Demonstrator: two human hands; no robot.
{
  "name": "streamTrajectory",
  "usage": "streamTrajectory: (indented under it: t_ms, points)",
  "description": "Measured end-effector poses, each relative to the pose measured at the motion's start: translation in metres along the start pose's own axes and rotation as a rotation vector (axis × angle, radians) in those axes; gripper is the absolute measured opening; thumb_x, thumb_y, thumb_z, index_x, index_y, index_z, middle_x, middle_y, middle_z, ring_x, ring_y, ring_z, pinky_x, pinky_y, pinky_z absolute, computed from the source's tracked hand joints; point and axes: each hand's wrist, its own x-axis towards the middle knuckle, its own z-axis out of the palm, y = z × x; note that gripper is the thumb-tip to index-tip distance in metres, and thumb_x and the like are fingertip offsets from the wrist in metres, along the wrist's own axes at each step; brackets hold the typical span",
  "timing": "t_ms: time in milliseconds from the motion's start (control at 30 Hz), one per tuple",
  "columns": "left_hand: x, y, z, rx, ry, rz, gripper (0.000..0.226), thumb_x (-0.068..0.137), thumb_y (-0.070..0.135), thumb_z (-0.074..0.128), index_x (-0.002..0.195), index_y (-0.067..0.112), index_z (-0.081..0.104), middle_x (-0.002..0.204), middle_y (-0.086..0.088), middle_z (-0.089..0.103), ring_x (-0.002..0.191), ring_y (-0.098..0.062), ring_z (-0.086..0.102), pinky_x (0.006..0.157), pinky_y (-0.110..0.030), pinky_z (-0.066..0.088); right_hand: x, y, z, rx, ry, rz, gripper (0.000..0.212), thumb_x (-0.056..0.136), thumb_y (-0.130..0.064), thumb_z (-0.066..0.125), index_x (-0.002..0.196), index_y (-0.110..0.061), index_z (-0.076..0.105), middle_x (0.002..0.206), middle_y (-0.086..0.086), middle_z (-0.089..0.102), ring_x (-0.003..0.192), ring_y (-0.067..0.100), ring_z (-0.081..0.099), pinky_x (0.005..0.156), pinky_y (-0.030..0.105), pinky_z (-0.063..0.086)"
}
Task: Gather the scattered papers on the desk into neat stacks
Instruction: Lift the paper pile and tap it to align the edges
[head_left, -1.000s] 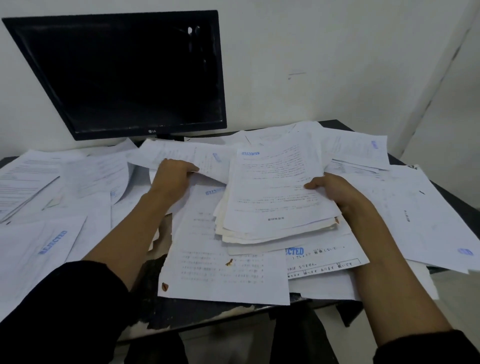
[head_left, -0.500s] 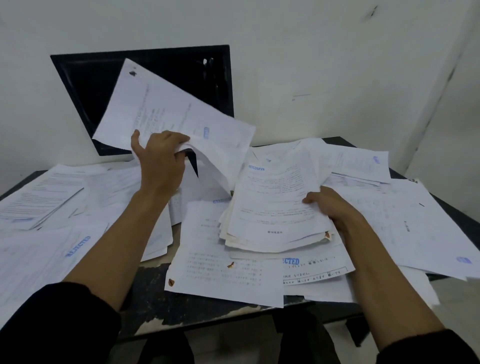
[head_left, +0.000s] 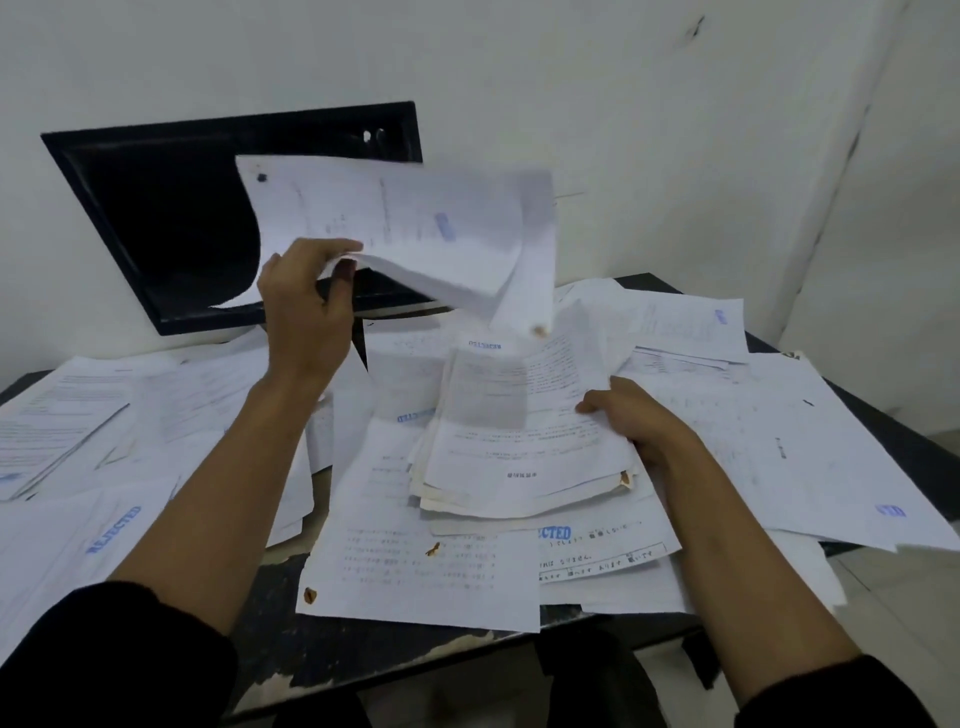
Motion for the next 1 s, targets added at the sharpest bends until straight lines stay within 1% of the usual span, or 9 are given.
streamTrajectory:
  t_ms: [167,267,367,533,633,700,833,900,1000]
  points:
    - [0.013,-0.002,0.005,0.006,-0.114,-0.021,0.016,0.093,0.018,0.058,0.105,0.015,0.069,0.099,0.007,0.065,0.087,0.009,0.054,0.093,-0.055,0.042,0.005,0.003,-0.002,-0.01,-0.014,-0.004,0.017,0.091,-0.006,0.055,0.107,-0.008,0.061,0.1,0.007,0.066,0.085,0.022,0.064,0.074,0.03,0.053]
    - [0.003,0.0,0.011,-0.069,-0.306,-0.092,0.015,0.091,0.024,0.061,0.097,0.037,0.066,0.115,0.015,0.062,0.111,-0.004,0.057,0.108,-0.066,0.024,0.006,0.004,-0.002,0.039,-0.031,0.005,0.018,0.09,-0.005,0.056,0.107,-0.007,0.063,0.099,0.007,0.068,0.085,0.023,0.066,0.07,0.03,0.055]
    - [-0.014,0.0,0.016,0.042,-0.472,-0.231,0.016,0.091,0.028,0.065,0.092,0.044,0.064,0.145,0.014,0.043,0.142,-0.019,0.03,0.115,-0.062,-0.001,0.005,0.004,-0.003,0.082,-0.045,0.009,0.022,0.09,-0.005,0.056,0.11,-0.007,0.063,0.098,0.009,0.07,0.081,0.023,0.068,0.061,0.027,0.054]
    - [-0.039,-0.016,0.023,0.023,-0.702,-0.427,0.046,0.09,0.017,0.067,0.074,0.06,0.066,0.162,0.011,0.011,0.15,-0.026,-0.007,0.116,-0.058,-0.009,0.01,0.008,-0.005,0.107,-0.032,0.04,0.025,0.093,-0.021,0.057,0.112,-0.008,0.067,0.108,0.012,0.071,0.098,0.029,0.068,0.085,0.038,0.054]
    - [-0.052,-0.026,0.029,-0.018,-0.755,-0.53,0.063,0.087,-0.008,0.058,0.074,0.052,0.07,0.162,0.011,0.014,0.15,-0.025,-0.002,0.119,-0.057,0.004,0.011,0.007,-0.005,0.246,0.045,0.111,0.029,0.092,-0.027,0.047,0.1,-0.006,0.066,0.099,0.015,0.072,0.093,0.033,0.065,0.09,0.042,0.05]
    - [-0.061,-0.032,0.036,-0.158,-0.698,-0.617,0.05,0.086,-0.009,0.057,0.092,0.038,0.072,0.154,0.011,0.029,0.147,-0.022,0.017,0.117,-0.039,0.025,0.014,0.007,-0.006,0.358,0.039,0.078,0.036,0.096,-0.04,0.044,0.105,-0.015,0.068,0.102,0.008,0.074,0.096,0.027,0.068,0.09,0.04,0.051]
    - [-0.071,-0.038,0.053,-0.246,-0.436,-0.953,0.064,0.091,0.012,0.064,0.146,0.018,0.03,0.135,-0.002,0.042,0.11,-0.021,0.054,0.092,-0.032,0.049,0.016,0.011,-0.005,0.255,-0.078,0.049,0.029,0.092,-0.03,0.063,0.118,-0.016,0.065,0.115,0.006,0.071,0.097,0.022,0.07,0.085,0.035,0.055]
    - [-0.068,-0.035,0.057,-0.311,-0.329,-1.221,0.03,0.098,0.019,0.049,0.128,0.015,0.046,0.114,-0.008,0.051,0.078,-0.015,0.055,0.067,-0.027,0.047,0.017,0.014,-0.006,0.169,-0.099,0.025,0.026,0.092,-0.012,0.061,0.118,-0.013,0.063,0.116,0.007,0.069,0.095,0.02,0.07,0.078,0.03,0.056]
    - [-0.062,-0.031,0.063,-0.469,-0.298,-1.356,0.022,0.099,0.037,0.047,0.104,0.018,0.056,0.094,-0.003,0.062,0.074,-0.019,0.058,0.072,-0.029,0.049,0.013,0.011,-0.009,0.141,-0.138,0.005,0.027,0.09,-0.001,0.056,0.112,-0.014,0.063,0.107,0.002,0.07,0.091,0.017,0.068,0.07,0.025,0.054]
